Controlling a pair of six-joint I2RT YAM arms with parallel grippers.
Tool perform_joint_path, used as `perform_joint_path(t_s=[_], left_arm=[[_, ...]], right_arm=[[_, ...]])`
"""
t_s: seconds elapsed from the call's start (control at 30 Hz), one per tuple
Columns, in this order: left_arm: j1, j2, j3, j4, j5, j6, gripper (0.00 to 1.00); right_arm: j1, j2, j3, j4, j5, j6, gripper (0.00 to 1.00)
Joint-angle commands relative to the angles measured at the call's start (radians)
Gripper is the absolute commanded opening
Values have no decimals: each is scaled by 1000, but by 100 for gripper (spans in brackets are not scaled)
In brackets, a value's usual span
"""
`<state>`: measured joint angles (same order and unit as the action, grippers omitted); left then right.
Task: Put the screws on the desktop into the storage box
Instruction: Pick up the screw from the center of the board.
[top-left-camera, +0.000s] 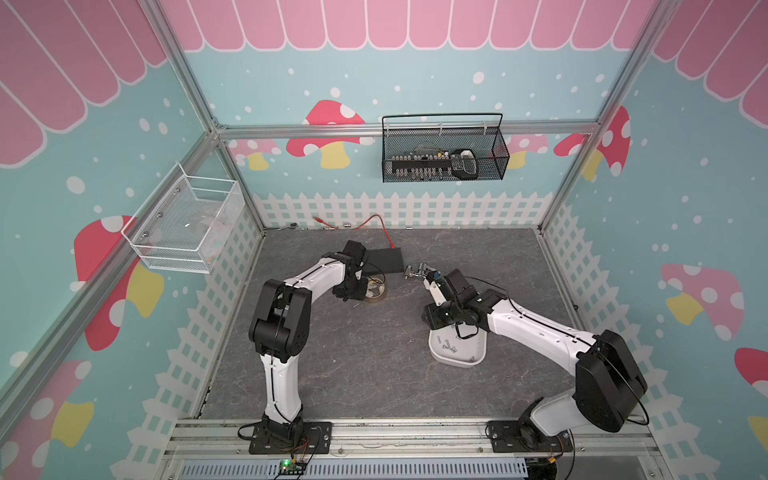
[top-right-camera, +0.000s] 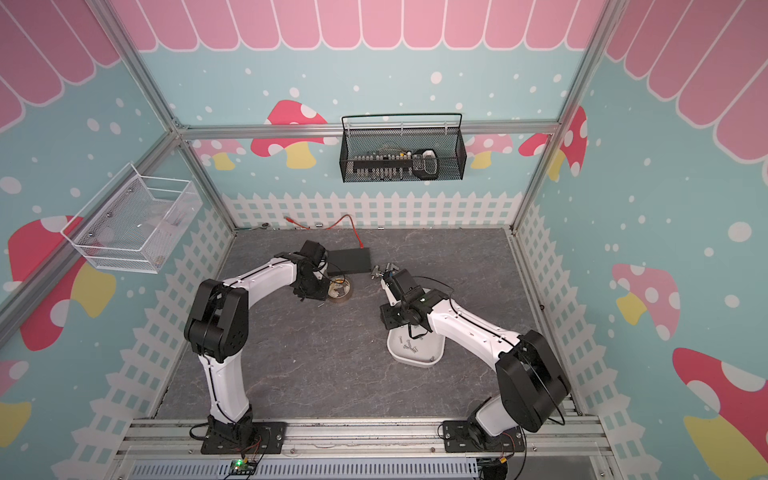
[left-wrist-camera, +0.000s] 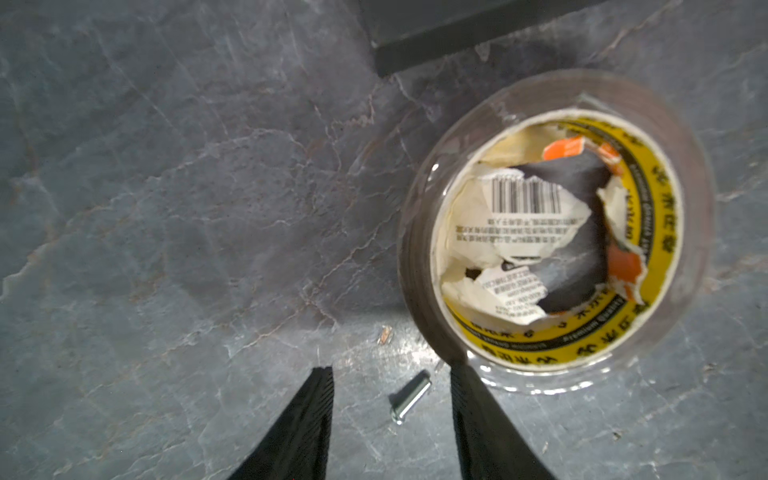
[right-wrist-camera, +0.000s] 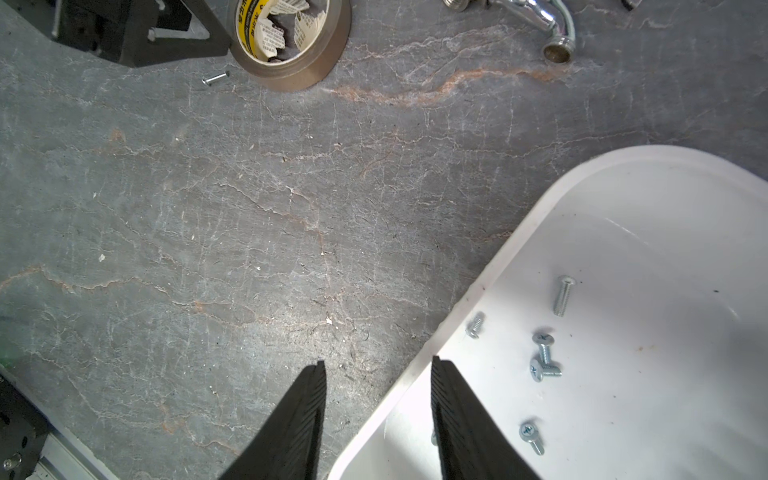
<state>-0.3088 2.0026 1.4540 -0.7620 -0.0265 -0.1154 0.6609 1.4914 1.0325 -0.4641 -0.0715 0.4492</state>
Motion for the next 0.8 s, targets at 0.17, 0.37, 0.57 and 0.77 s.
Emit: perform_joint_path(t_s=[0.17,0.37,0.57,0.77], left_arm=[[4,23,-28,1,52,45,48],[4,-13,-45,4,98,34,47],[6,-48,-33,10,122,25,47],[17,-73,-66,16,141,19,47]], right_arm=[[-1,-11,-38,-13,9,-1,47],[0,-18,-44,-10,14,-3,47],[-1,-11,-43,-5,8,-1,47],[-1,-12,-35,-6,3,-1,47]])
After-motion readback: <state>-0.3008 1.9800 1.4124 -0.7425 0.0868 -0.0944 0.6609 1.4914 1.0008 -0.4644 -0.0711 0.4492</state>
